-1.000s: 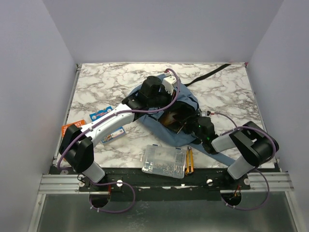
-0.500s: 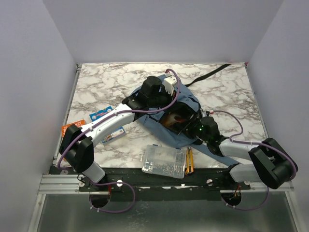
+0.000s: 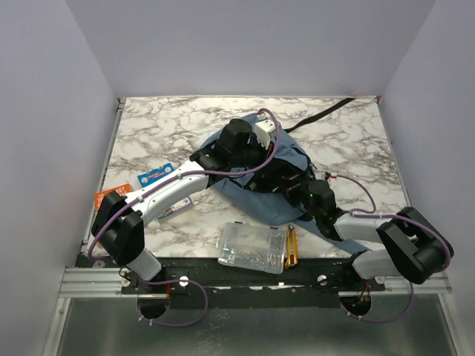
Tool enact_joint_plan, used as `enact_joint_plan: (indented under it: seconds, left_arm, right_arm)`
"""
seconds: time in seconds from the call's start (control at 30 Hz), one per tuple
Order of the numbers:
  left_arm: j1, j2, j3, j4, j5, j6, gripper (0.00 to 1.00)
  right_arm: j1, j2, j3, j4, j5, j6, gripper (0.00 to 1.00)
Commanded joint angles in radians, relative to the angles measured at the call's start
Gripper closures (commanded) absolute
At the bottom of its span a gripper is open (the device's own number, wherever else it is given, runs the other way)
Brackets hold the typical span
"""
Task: Pack the student bag
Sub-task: Place the book in the student bag, then pick up the book from the center of the board.
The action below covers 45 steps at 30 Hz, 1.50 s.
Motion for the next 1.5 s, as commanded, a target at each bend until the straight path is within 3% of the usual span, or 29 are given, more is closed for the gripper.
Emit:
enact_joint_plan:
  seconds: [0.0,0.1,0.2,0.23,0.27,0.37,0.43,0.67,0.9,0.97,1.07,1.13,1.33,1.37,1.4,1.47]
  left_arm:
    - [-0.014,-0.018,0.07,-0.015,-0.04,0.067,1.0]
    - [-0.015,-0.018,0.083,-0.062,-0.047,0.133,1.0]
    - [-0.014,-0.007,0.087,-0.072,-0.009,0.152,1.0]
    - [-0.015,0.003,0.087,-0.082,-0.011,0.161,1.0]
    - [-0.016,0.009,0.084,-0.09,-0.032,0.154,1.0]
    - [-0.014,0.008,0.053,-0.083,-0.032,0.15,1.0]
    - [-0.014,-0.003,0.025,-0.064,-0.043,0.141,1.0]
    - [-0.013,0.006,0.021,-0.056,-0.048,0.1,1.0]
    - [-0.011,0.018,0.044,-0.085,-0.015,0.016,0.99]
    - [-0.008,0.012,0.049,-0.11,-0.007,-0.025,0.89]
    - [-0.004,-0.048,0.002,-0.105,-0.023,-0.078,0.58]
    - [0.004,-0.109,-0.036,-0.118,-0.033,-0.096,0.43]
    - [0.088,-0.333,-0.127,-0.281,-0.06,-0.118,0.23]
    - [0.125,-0.375,-0.153,-0.306,-0.066,-0.128,0.17]
    - [0.16,-0.424,-0.183,-0.329,-0.063,-0.139,0.04]
    - [0.264,-0.506,-0.233,-0.389,-0.052,-0.158,0.02]
  right_arm:
    - [0.024,0.123,0.159,0.125,0.146,0.079,1.0]
    - [0.041,0.204,0.219,0.154,0.077,0.015,1.0]
    - [0.068,0.273,0.287,0.03,0.024,-0.004,0.97]
    - [0.07,0.289,0.249,0.104,0.013,-0.025,0.86]
    - [0.069,0.298,0.23,0.132,0.001,-0.036,0.82]
    - [0.067,0.287,0.231,0.024,-0.021,-0.101,0.52]
    - [0.056,0.276,0.229,-0.007,-0.073,-0.179,0.47]
    - [0.056,0.146,0.267,-0.381,-0.137,-0.312,0.27]
    - [0.056,-0.128,0.288,-0.72,-0.085,-0.474,0.21]
    - [0.056,-0.221,0.295,-0.807,-0.083,-0.539,0.22]
    - [0.056,-0.348,0.318,-0.939,-0.084,-0.675,0.22]
    - [0.057,-0.407,0.356,-1.056,-0.057,-0.746,0.22]
    - [0.056,-0.526,0.488,-1.24,-0.012,-0.849,0.19]
    - [0.058,-0.523,0.508,-1.244,-0.017,-0.854,0.19]
    - [0.058,-0.516,0.535,-1.242,-0.025,-0.859,0.19]
    - [0.061,-0.482,0.591,-1.239,-0.034,-0.865,0.19]
